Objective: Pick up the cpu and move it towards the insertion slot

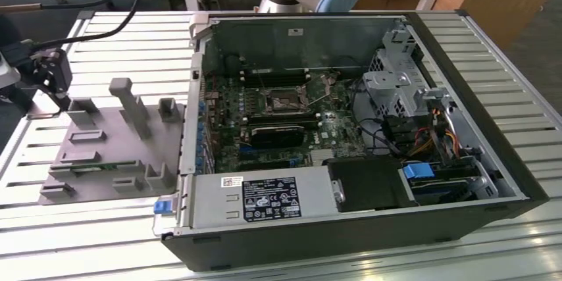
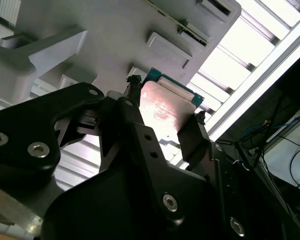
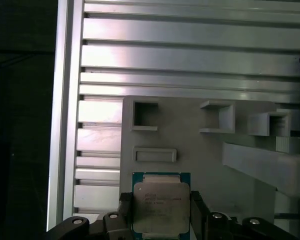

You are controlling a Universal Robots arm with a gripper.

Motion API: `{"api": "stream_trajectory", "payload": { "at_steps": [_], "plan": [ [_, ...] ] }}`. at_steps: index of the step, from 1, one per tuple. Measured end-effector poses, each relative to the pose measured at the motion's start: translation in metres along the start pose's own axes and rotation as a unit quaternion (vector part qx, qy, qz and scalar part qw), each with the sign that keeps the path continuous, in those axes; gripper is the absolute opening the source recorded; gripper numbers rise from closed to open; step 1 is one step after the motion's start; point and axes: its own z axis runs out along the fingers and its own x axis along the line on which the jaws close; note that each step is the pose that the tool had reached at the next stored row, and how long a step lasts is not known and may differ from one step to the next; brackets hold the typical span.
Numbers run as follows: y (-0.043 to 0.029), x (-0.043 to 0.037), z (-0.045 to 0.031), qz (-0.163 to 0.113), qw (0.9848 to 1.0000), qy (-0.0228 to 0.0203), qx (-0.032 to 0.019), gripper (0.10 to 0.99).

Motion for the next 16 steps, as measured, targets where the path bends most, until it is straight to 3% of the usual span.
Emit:
{"api": "stream_trajectory", "payload": {
  "at_steps": [6, 10, 16],
  "plan": [
    [0.0005, -0.0002, -0.0139, 0.0, 1.0, -0.0008, 0.0, 0.541],
    [0.0011, -0.0004, -0.0287, 0.0, 1.0, -0.0023, 0.0001, 0.541],
    [0.0016, -0.0004, -0.0438, 0.0, 1.0, -0.0046, 0.0001, 0.541]
  ]
}}
